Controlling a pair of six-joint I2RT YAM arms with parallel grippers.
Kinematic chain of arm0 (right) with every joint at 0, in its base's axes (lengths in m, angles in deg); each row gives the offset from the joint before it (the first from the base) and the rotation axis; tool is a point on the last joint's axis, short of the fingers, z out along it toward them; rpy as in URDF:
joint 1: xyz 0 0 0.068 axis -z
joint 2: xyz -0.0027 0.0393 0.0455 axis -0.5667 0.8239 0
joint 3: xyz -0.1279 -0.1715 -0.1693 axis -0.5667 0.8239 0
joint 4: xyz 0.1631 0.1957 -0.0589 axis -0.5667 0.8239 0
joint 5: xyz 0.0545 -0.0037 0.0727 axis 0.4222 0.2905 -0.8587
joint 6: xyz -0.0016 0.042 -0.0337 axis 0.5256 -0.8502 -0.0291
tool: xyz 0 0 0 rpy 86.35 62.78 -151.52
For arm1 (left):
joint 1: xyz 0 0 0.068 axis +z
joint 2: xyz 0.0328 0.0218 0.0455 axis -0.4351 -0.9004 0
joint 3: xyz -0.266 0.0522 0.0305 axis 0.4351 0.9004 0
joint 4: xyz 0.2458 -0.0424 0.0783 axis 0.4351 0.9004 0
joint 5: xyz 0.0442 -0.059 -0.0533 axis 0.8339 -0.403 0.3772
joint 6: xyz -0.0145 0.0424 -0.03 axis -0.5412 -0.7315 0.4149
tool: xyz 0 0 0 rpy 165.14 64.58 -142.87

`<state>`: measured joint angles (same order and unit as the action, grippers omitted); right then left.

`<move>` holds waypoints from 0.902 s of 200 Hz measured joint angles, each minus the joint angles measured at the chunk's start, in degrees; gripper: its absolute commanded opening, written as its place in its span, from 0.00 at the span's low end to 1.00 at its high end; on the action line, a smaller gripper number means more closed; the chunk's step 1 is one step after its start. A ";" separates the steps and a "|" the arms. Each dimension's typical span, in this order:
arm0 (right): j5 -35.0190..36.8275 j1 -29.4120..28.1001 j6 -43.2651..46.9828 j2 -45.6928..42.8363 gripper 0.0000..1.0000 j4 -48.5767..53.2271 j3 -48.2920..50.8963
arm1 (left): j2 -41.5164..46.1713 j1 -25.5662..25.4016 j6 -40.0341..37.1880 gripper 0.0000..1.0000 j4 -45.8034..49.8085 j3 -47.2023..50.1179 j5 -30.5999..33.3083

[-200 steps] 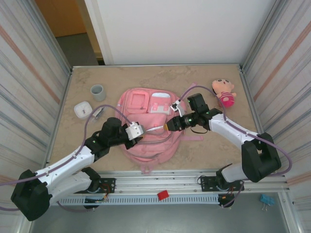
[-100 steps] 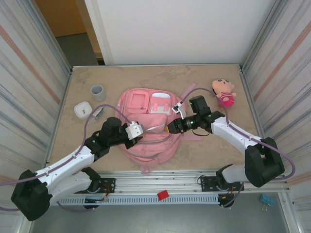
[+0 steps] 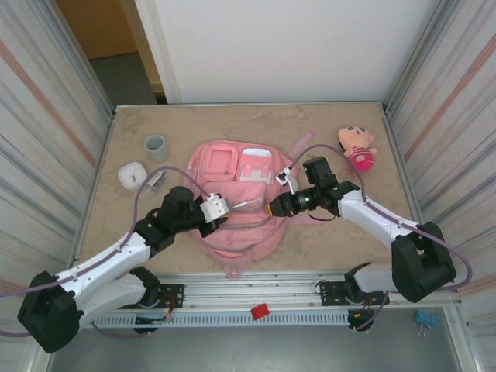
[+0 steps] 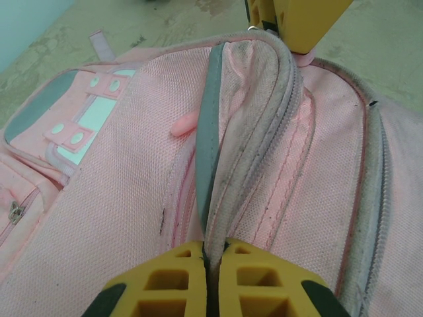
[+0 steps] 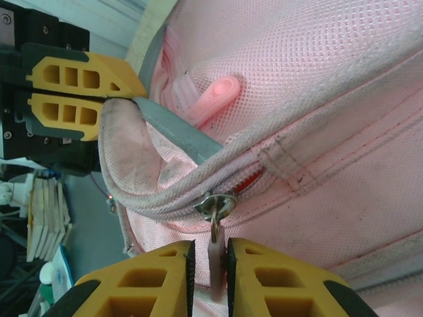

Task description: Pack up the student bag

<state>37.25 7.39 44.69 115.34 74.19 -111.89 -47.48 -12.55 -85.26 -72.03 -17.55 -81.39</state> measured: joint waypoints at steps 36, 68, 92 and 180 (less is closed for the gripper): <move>0.68 0.00 -0.26 -1.92 0.14 -0.17 0.83 | 0.00 0.00 0.02 0.06 0.00 0.00 0.00; 1.44 0.00 -1.22 -2.27 0.18 -0.70 1.55 | 0.00 0.00 0.02 0.06 0.00 -0.02 -0.02; 1.68 -0.26 -1.31 -2.38 0.19 -1.14 2.03 | 0.00 0.00 0.02 0.06 0.00 -0.04 -0.02; 1.44 -0.26 -1.77 -1.46 0.19 -4.39 2.03 | 0.00 0.04 0.02 0.06 0.02 -0.26 0.00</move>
<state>38.69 7.13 42.92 113.87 69.79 -109.85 -47.48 -12.51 -85.24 -72.01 -17.81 -81.39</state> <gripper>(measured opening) 0.195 0.085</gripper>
